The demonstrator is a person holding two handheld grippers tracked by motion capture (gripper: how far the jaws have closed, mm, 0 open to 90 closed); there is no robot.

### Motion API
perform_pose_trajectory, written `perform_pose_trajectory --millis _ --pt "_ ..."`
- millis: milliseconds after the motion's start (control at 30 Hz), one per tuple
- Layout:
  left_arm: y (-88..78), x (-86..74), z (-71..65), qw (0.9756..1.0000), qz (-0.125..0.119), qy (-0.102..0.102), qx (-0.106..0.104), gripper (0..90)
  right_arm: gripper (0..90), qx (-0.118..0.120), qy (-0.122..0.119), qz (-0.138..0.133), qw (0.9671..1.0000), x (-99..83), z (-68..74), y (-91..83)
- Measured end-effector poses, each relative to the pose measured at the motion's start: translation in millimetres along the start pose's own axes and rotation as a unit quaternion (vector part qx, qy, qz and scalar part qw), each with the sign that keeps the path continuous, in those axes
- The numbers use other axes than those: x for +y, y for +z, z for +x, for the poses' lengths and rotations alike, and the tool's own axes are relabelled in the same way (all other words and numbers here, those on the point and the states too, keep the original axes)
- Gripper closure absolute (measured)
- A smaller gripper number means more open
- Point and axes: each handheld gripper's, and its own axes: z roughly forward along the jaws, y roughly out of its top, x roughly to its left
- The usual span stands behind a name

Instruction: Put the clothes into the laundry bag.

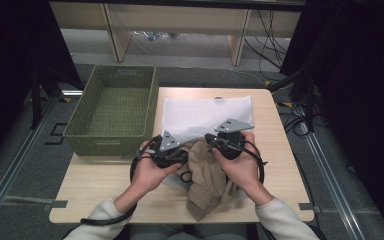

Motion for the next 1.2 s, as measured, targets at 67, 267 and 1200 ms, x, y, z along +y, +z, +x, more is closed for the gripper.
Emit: perform_pose_trajectory --millis 67,267,1200 --pt "-13.2 -0.2 -0.7 0.9998 -0.012 -0.011 -0.007 50.4 89.4 0.002 0.007 0.004 1.0000 -0.1 0.0 0.6" --pt "-23.5 -12.2 -22.8 0.9965 0.009 0.014 -0.081 44.4 89.3 -0.001 0.013 0.008 0.9999 -0.2 0.2 0.5" --pt "7.2 -20.0 -88.3 0.9805 0.048 0.066 -0.179 20.9 89.2 0.002 0.005 0.004 1.0000 0.7 1.0 0.6"
